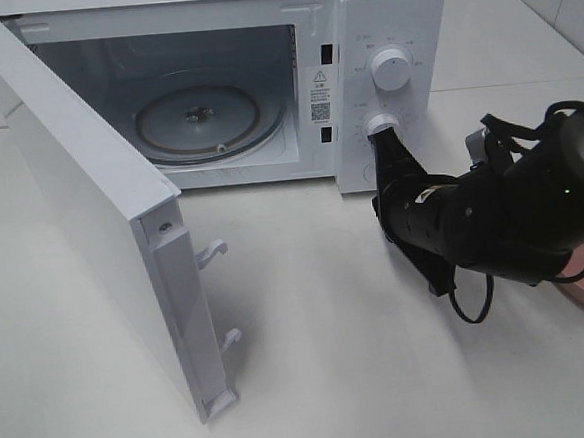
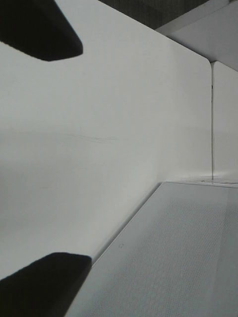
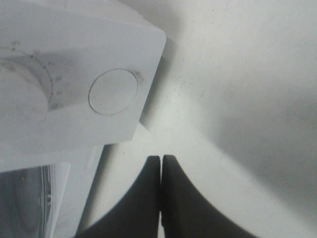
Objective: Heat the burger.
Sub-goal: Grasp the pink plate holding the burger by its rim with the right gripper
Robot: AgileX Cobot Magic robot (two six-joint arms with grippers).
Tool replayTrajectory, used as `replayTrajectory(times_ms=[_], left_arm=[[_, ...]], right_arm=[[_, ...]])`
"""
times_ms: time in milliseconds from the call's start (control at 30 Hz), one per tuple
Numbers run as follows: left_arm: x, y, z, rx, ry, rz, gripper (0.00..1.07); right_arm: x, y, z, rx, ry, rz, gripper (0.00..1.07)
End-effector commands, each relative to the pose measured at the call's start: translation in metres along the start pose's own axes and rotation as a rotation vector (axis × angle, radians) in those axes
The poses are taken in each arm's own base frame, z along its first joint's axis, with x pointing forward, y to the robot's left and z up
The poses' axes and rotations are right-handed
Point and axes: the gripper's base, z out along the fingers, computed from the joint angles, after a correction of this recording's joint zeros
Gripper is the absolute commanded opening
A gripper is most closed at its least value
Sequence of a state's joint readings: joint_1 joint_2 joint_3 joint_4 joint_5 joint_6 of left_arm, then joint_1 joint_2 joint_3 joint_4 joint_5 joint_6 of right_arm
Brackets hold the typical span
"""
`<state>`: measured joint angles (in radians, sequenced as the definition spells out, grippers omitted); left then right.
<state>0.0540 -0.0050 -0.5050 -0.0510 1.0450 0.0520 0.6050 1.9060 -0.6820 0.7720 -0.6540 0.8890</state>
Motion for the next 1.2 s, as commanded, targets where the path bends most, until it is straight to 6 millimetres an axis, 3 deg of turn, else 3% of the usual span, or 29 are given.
replayTrajectory(times_ms=[33, 200, 433, 767, 1200], left_arm=[[0.001, 0.000, -0.002, 0.005, -0.027, -0.002, 0.98], [0.001, 0.000, -0.002, 0.005, -0.027, -0.002, 0.98], [0.001, 0.000, -0.002, 0.005, -0.027, -0.002, 0.98], [0.001, 0.000, -0.002, 0.005, -0.027, -0.002, 0.98], [0.001, 0.000, -0.002, 0.005, -0.027, -0.002, 0.98]], right_arm=[[0.002, 0.003, -0.011, -0.004, 0.061, -0.107, 0.00], [-0.003, 0.009, -0.026, 0.022, 0.195, -0.308, 0.00], [-0.025, 0.012, -0.047, 0.102, 0.329, -0.574, 0.00], [-0.060, 0.009, -0.074, 0.217, 0.391, -0.791, 0.01], [-0.082, 0.005, -0.104, 0.303, 0.545, -1.060, 0.03]])
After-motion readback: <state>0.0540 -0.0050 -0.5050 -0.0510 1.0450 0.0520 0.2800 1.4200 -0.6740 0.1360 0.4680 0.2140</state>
